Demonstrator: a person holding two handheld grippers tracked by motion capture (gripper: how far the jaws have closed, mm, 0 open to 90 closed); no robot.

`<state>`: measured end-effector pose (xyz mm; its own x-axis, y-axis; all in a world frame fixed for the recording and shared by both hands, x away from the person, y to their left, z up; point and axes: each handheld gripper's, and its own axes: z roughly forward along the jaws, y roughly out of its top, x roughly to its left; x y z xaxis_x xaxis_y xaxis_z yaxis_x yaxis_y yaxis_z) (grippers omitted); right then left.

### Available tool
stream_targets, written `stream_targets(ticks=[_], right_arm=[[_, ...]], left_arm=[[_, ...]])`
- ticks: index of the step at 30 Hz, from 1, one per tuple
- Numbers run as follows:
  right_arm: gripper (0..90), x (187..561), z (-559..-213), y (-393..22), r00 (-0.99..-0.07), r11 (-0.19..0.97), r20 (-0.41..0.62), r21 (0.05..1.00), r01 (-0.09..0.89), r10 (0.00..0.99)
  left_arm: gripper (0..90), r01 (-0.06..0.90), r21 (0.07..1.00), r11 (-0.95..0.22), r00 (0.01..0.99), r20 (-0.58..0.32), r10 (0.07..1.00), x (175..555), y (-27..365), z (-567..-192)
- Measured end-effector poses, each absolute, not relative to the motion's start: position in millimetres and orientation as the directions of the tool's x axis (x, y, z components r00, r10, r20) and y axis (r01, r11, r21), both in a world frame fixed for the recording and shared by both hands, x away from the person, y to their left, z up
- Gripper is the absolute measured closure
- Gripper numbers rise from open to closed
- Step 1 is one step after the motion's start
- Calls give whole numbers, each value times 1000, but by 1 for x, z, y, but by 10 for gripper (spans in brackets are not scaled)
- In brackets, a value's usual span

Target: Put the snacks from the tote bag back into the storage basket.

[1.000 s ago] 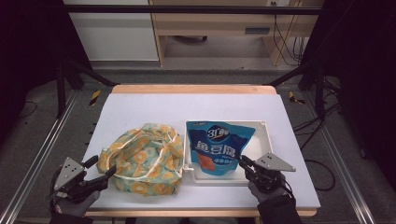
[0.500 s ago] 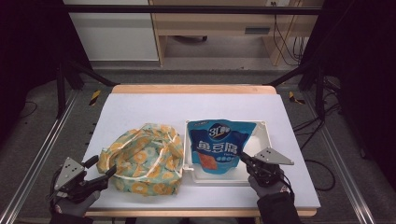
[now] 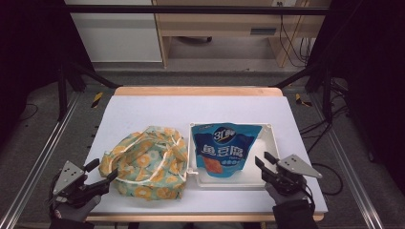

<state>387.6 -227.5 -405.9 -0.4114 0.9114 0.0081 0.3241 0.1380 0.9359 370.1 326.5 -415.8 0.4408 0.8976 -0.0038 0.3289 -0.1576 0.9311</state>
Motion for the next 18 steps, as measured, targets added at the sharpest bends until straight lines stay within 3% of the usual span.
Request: stream_targets(ticks=[5,9,18], right_arm=[[371,392,-408,-252,-344,99,30,931,352,938],[285,395,-412,-265,-322,106,20,923,370,946],[211,397,-420,-287,-301,90,32,920,383,953]], left_arm=[[225,337,928,-159,440,-6,898,371,328,-417],[221,339,928,-158,438,-7,899,372,329,-418],[218,343,925,-162,437,-4,900,373,330,-419]])
